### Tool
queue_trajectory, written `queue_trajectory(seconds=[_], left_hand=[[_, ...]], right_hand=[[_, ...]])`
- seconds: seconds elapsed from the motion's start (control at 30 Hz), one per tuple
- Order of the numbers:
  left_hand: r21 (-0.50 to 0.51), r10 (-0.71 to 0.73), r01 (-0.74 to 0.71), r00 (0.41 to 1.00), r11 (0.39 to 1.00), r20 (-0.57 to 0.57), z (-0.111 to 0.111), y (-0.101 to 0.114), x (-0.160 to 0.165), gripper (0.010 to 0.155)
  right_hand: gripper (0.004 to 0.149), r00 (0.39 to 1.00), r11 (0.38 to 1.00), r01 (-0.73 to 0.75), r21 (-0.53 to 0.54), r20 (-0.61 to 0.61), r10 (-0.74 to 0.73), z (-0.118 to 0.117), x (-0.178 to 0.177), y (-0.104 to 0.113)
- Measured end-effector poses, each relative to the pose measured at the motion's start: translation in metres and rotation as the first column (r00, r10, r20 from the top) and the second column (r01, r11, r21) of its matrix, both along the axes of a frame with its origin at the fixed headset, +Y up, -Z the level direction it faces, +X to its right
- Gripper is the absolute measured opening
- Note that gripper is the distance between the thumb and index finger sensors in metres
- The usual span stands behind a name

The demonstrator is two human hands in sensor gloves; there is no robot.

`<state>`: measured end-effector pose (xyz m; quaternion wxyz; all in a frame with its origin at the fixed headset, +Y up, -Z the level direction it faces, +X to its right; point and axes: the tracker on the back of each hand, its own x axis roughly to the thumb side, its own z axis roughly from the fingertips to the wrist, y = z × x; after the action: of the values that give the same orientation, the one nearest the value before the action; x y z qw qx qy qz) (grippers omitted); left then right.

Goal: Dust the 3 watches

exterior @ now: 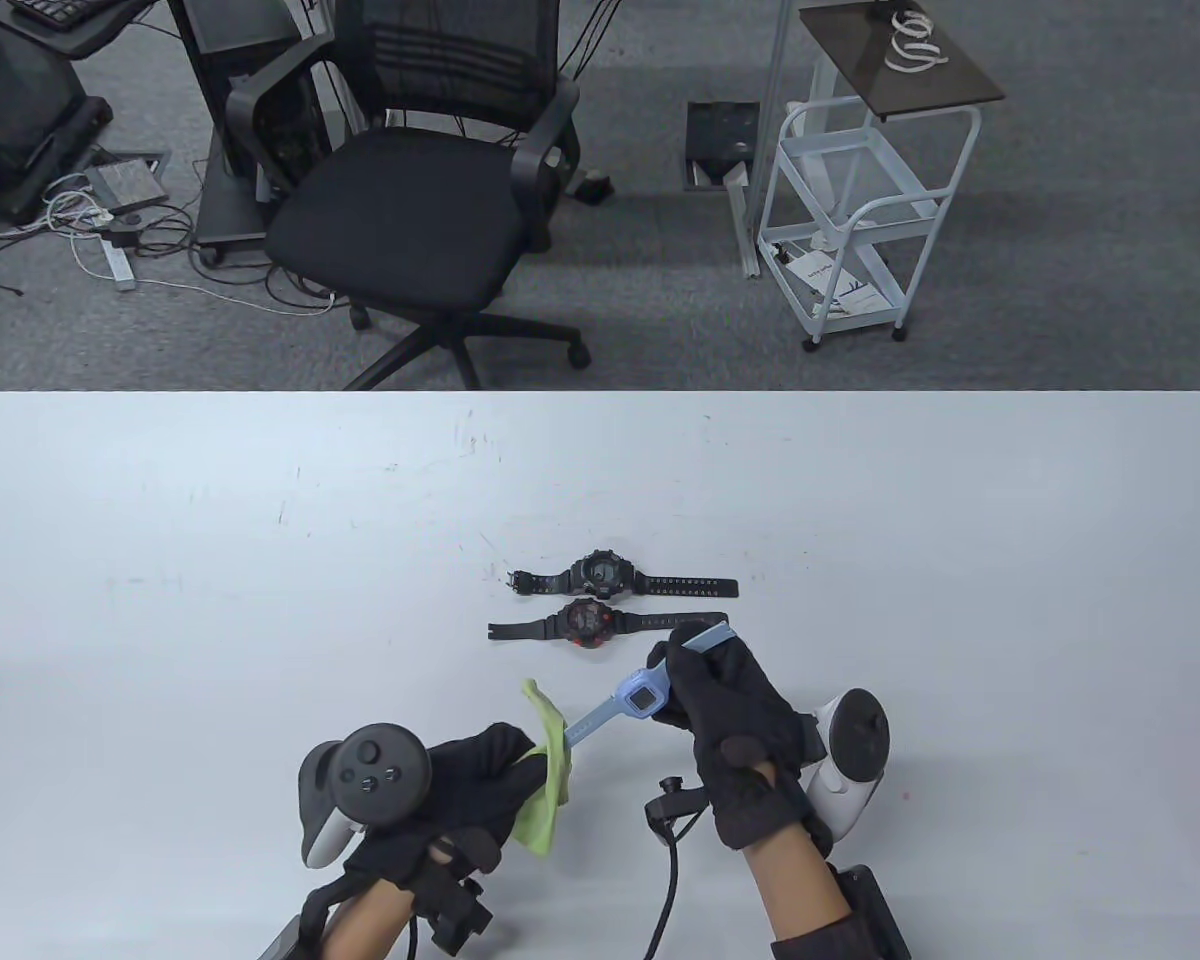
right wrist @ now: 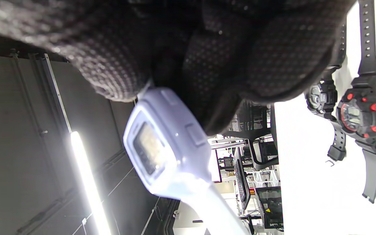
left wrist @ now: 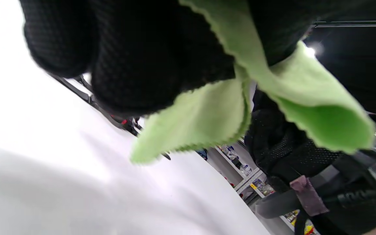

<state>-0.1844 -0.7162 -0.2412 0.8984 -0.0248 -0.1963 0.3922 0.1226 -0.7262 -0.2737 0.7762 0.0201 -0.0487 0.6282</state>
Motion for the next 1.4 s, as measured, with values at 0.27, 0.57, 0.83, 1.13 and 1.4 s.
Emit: queue_trajectory(seconds=[0.27,0.57,0.83,1.13,1.4], left_hand=[[0.071,-0.048,0.050,0.999,0.996,-0.025,0.002,0.005,-0.002,0.049],[0.090,-0.038,0.041,0.999,0.995,-0.035,0.001,0.006,-0.004,0.047],[0.094,-0.051,0.055,0.998,0.994,-0.042,0.002,0.007,-0.004,0.048],[0.079,-0.049,0.052,0.998,0.995,-0.045,0.003,0.007,-0.004,0.045],[0.079,-0.039,0.041,0.999,0.996,-0.029,0.004,0.008,-0.003,0.041]], right_hand=[[0.044,1.000,1.000,-0.001,0.001,0.003,0.001,0.001,0.000,0.001],[0.045,1.000,1.000,-0.008,-0.009,0.029,0.009,0.000,0.006,0.002],[0.045,0.999,1.000,-0.003,-0.018,0.035,0.003,0.000,0.007,0.002],[0.045,0.999,1.000,0.021,-0.020,0.044,-0.020,-0.001,0.010,0.003],[0.045,0.999,1.000,0.007,-0.017,0.053,-0.006,-0.001,0.011,0.003]])
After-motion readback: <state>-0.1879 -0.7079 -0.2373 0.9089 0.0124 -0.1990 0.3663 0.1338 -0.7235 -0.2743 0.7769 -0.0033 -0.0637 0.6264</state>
